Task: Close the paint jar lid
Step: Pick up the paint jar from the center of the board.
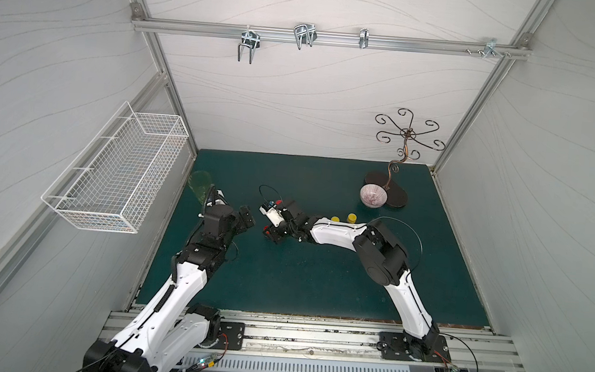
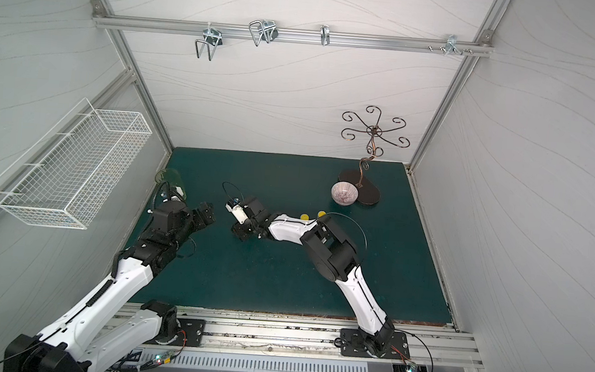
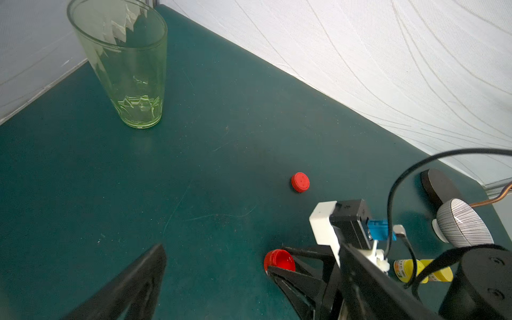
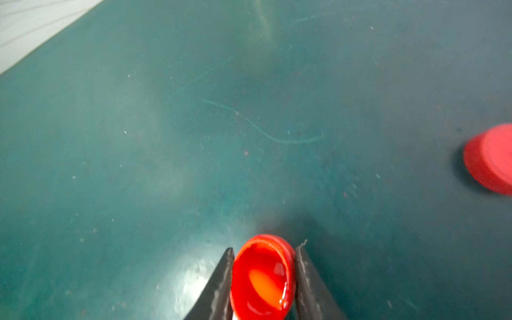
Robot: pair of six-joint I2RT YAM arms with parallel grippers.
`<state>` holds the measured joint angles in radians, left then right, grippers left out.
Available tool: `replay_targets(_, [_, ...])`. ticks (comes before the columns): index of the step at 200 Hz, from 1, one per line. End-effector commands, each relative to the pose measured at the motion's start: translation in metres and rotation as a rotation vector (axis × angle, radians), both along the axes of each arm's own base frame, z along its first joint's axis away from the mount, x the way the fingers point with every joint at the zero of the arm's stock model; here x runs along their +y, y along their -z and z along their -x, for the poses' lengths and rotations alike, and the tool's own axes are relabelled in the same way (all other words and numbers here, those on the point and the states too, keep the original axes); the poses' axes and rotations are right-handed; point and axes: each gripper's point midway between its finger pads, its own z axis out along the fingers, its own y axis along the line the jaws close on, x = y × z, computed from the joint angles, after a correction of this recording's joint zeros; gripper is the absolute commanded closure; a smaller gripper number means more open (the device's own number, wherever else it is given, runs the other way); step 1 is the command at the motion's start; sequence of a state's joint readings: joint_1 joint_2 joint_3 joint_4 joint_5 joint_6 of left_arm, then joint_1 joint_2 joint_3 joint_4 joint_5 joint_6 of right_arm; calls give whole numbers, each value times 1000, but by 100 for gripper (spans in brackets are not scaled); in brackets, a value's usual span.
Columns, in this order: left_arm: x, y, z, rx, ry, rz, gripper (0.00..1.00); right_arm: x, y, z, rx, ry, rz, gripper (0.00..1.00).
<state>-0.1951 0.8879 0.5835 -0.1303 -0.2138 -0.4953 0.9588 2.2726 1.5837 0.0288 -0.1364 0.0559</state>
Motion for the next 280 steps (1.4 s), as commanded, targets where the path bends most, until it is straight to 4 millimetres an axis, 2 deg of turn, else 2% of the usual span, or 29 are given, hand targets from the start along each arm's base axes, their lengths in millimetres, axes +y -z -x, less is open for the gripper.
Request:
replay_targets(1, [-9,-24,-8,-127,55,21,0,-25,-18,-11,17,74,2,73])
replay_targets(33, [-40,-45,-15,-272,223,80,0,-82,-41,-37,80,215,-50,76])
replay_targets(73, [-115,-76,-26,-426,633,218,5,-165,-79,-56,165,357,-98,76])
replay_targets(95, [-165,-85,-13,-534,885,203,7,-197,-108,-56,190,380,-104,76])
replay_targets(116, [-213,-74,11,-558,1115,107,7,-214,-133,-50,212,368,-101,76])
replay_targets(129, [-229,-66,22,-564,1199,81,7,-220,-150,-44,226,347,-109,76])
replay_targets(149, [-229,-52,25,-566,1207,80,7,-225,-172,-36,246,329,-123,76])
replay_targets(191, [-231,-37,29,-588,1228,42,9,-209,-201,-13,345,237,-195,75])
replay_targets(219, [-231,-29,28,-618,1214,-5,14,-188,-203,6,402,168,-197,74])
replay_targets(243, [-228,-26,23,-626,1176,-24,21,-173,-192,16,442,149,-189,74])
replay_targets(280, [-228,-24,22,-623,1165,-35,22,-152,-179,26,504,125,-207,74])
